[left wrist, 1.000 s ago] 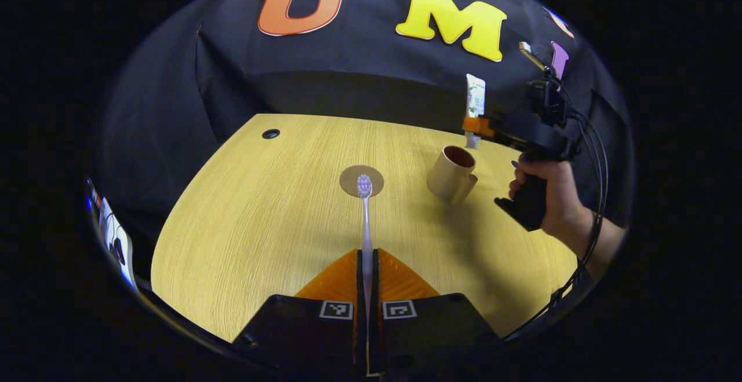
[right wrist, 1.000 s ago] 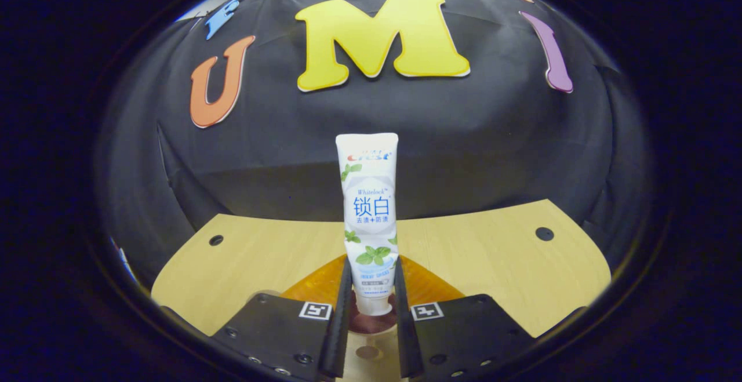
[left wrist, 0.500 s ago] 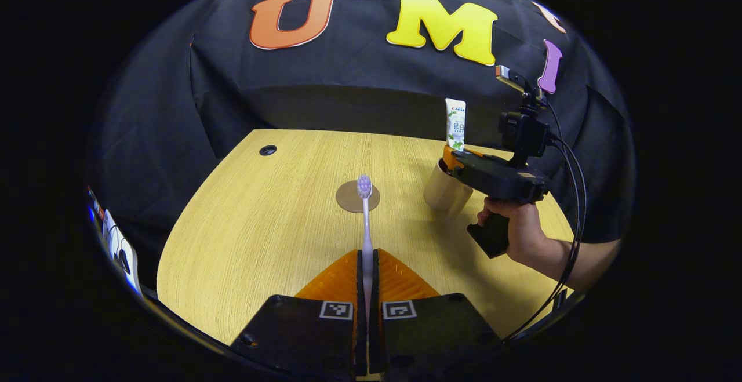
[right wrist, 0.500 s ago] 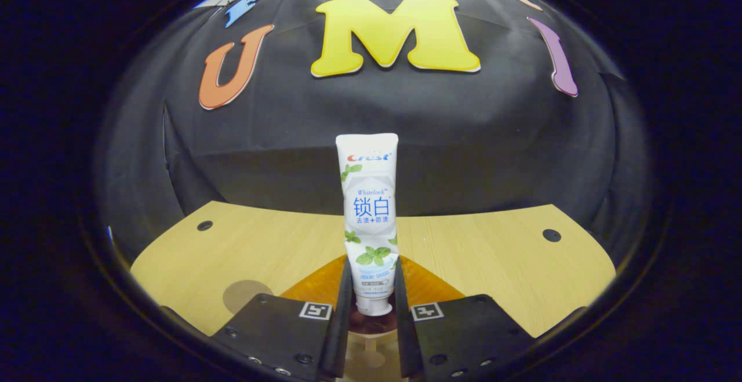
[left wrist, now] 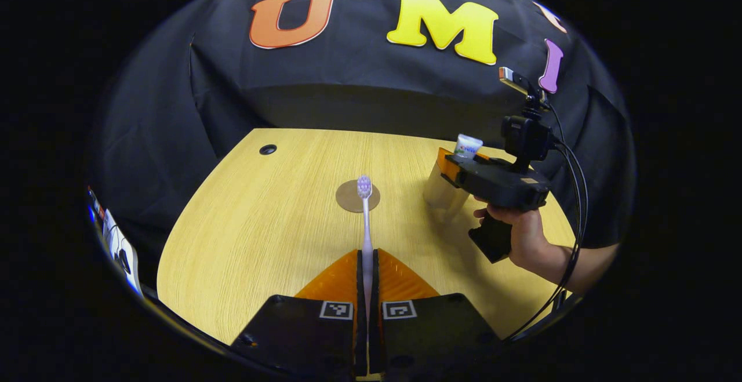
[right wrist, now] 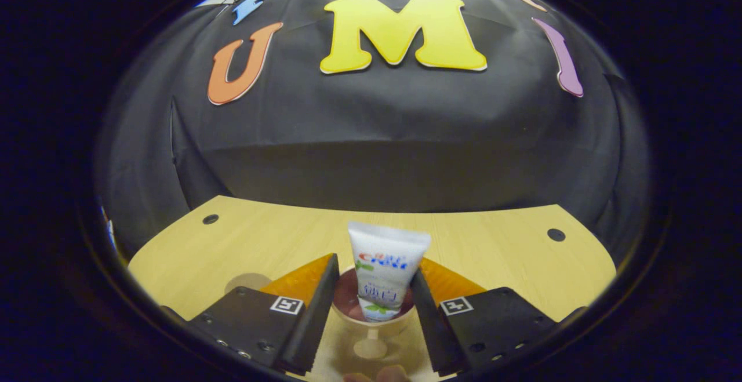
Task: Put the toothbrush and toothpaste on the desktop into the cup, then pick up the cup and place it on the coaster on the desktop.
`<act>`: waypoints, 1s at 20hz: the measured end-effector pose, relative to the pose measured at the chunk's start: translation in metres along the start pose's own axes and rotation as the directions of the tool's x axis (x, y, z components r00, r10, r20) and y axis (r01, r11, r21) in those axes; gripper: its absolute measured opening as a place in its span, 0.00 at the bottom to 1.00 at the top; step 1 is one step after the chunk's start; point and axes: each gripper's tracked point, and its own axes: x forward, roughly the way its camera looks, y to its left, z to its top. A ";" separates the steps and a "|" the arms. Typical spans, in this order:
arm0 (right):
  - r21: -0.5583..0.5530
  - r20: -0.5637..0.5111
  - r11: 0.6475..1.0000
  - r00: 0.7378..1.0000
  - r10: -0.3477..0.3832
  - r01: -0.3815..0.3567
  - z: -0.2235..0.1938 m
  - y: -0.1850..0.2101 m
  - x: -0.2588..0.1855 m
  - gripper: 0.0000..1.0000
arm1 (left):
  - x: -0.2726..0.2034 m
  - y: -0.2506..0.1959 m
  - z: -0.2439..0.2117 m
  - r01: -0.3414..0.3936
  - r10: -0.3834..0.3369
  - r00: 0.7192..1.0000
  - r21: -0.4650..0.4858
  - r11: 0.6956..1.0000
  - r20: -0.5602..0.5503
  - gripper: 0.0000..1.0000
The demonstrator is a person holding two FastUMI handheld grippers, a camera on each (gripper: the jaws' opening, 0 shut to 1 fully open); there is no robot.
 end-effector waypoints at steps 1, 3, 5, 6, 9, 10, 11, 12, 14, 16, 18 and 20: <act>-0.003 0.022 1.000 1.000 0.001 -0.001 0.009 -0.001 -0.004 0.70 | 0.002 -0.004 0.003 0.009 -0.009 1.000 -0.001 1.000 0.007 0.05; -0.020 0.053 1.000 0.999 0.006 -0.005 0.025 -0.003 -0.014 0.72 | 0.001 -0.018 0.014 0.029 -0.029 0.999 0.000 1.000 0.032 0.05; -0.010 0.073 1.000 0.997 0.020 -0.019 0.039 -0.005 -0.026 0.72 | 0.003 -0.027 0.027 0.048 -0.049 0.997 0.012 0.999 0.063 0.05; -0.002 0.084 1.000 0.996 0.025 -0.025 0.049 -0.006 -0.033 0.72 | 0.004 -0.032 0.036 0.056 -0.058 0.995 0.023 0.998 0.080 0.05; 0.016 0.118 0.999 0.993 0.031 -0.033 0.072 -0.016 -0.059 0.73 | 0.010 -0.044 0.063 0.082 -0.087 0.986 0.045 0.996 0.143 0.00; 0.018 0.127 0.999 0.992 0.029 -0.032 0.078 -0.021 -0.069 0.73 | 0.015 -0.047 0.073 0.088 -0.094 0.981 0.048 0.995 0.170 0.05; 0.018 0.132 0.999 0.991 0.025 -0.027 0.082 -0.028 -0.078 0.73 | 0.021 -0.050 0.084 0.094 -0.102 0.975 0.050 0.994 0.196 0.05; 0.015 0.136 1.000 0.991 0.018 -0.021 0.084 -0.036 -0.086 0.74 | 0.027 -0.053 0.095 0.101 -0.110 0.968 0.051 0.994 0.227 0.04; 0.022 0.132 1.000 0.991 0.002 -0.005 0.084 -0.053 -0.100 0.74 | 0.040 -0.063 0.122 0.116 -0.129 0.946 0.059 0.991 0.297 0.05; 0.033 0.121 0.999 0.992 -0.023 0.019 0.080 -0.072 -0.110 0.74 | 0.056 -0.076 0.148 0.134 -0.149 0.918 0.068 0.989 0.368 0.05; 0.039 0.103 0.998 0.993 -0.051 0.047 0.071 -0.092 -0.117 0.74 | 0.071 -0.096 0.173 0.159 -0.178 0.883 0.081 0.984 0.433 0.05; 0.052 0.078 0.996 0.994 -0.070 0.066 0.061 -0.108 -0.122 0.74 | 0.082 -0.117 0.193 0.176 -0.210 0.848 0.116 0.978 0.487 0.04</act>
